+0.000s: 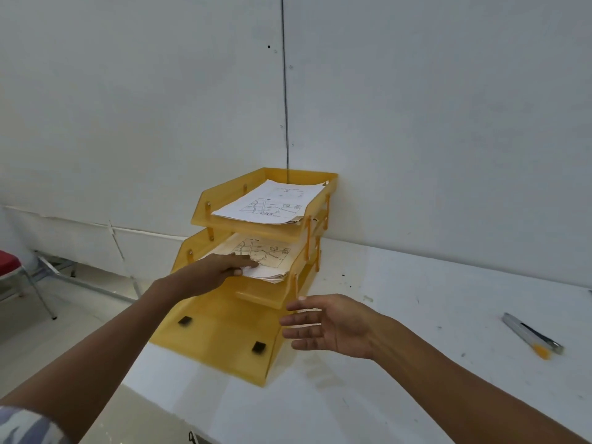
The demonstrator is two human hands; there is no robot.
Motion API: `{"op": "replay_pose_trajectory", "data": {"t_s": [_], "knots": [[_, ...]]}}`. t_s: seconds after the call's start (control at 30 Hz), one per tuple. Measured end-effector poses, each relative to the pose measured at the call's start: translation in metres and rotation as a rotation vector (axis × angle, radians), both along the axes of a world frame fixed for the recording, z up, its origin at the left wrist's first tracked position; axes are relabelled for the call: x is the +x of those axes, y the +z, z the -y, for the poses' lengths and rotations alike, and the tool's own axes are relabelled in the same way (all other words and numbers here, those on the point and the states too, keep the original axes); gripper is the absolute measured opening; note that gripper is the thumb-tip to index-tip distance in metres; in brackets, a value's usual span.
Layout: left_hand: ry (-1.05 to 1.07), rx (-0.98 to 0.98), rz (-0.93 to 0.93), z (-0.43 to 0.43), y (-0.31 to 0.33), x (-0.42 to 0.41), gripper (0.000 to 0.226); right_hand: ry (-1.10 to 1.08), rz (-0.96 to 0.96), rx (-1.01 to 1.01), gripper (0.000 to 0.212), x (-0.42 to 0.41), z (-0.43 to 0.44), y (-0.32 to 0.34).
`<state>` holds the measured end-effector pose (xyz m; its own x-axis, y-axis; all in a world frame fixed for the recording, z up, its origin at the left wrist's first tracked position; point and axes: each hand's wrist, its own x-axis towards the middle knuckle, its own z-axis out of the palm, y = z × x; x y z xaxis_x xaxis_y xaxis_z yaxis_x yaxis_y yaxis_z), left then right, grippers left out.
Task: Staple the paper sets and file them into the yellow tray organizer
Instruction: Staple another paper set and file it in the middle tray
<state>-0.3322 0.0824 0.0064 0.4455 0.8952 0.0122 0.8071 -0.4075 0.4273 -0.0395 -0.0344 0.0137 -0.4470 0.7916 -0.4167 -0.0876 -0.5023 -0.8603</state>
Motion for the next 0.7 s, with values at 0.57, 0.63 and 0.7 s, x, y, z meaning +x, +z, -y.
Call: {"op": "replay_pose_trajectory", "data": {"t_s": [0.57, 0.63, 0.7], "knots": [[-0.195, 0.631, 0.308, 0.058, 0.044, 0.125, 0.031, -0.263, 0.328, 0.256, 0.024, 0.090, -0.006, -0.011], [-0.247, 0.578, 0.336, 0.064, 0.038, 0.164, 0.030, -0.327, 0.442, 0.297, 0.023, 0.118, -0.004, -0.014], [-0.267, 0.452, 0.375, 0.063, 0.025, 0.214, 0.031, -0.411, 0.534, 0.303, 0.022, 0.156, 0.003, -0.019]]}}
